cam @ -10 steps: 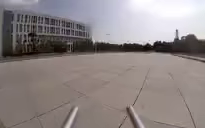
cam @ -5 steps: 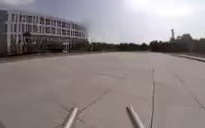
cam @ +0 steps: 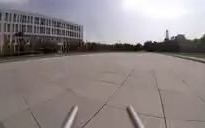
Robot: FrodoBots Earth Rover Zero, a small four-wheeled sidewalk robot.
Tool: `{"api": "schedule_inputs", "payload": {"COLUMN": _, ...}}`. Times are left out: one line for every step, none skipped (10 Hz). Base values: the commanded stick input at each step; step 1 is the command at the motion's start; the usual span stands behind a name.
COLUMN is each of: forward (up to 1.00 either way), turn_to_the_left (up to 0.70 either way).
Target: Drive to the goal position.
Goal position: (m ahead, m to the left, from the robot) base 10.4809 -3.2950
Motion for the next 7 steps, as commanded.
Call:
{"api": "schedule_inputs", "payload": {"forward": 0.85, "turn_to_the_left": 0.01}}
{"api": "schedule_inputs", "payload": {"forward": 0.85, "turn_to_the_left": 0.01}}
{"api": "schedule_inputs", "payload": {"forward": 0.85, "turn_to_the_left": 0.01}}
{"api": "schedule_inputs", "payload": {"forward": 0.85, "turn_to_the_left": 0.01}}
{"api": "schedule_inputs", "payload": {"forward": 0.85, "turn_to_the_left": 0.01}}
{"api": "schedule_inputs", "payload": {"forward": 0.85, "turn_to_the_left": 0.01}}
{"api": "schedule_inputs", "payload": {"forward": 0.85, "turn_to_the_left": 0.01}}
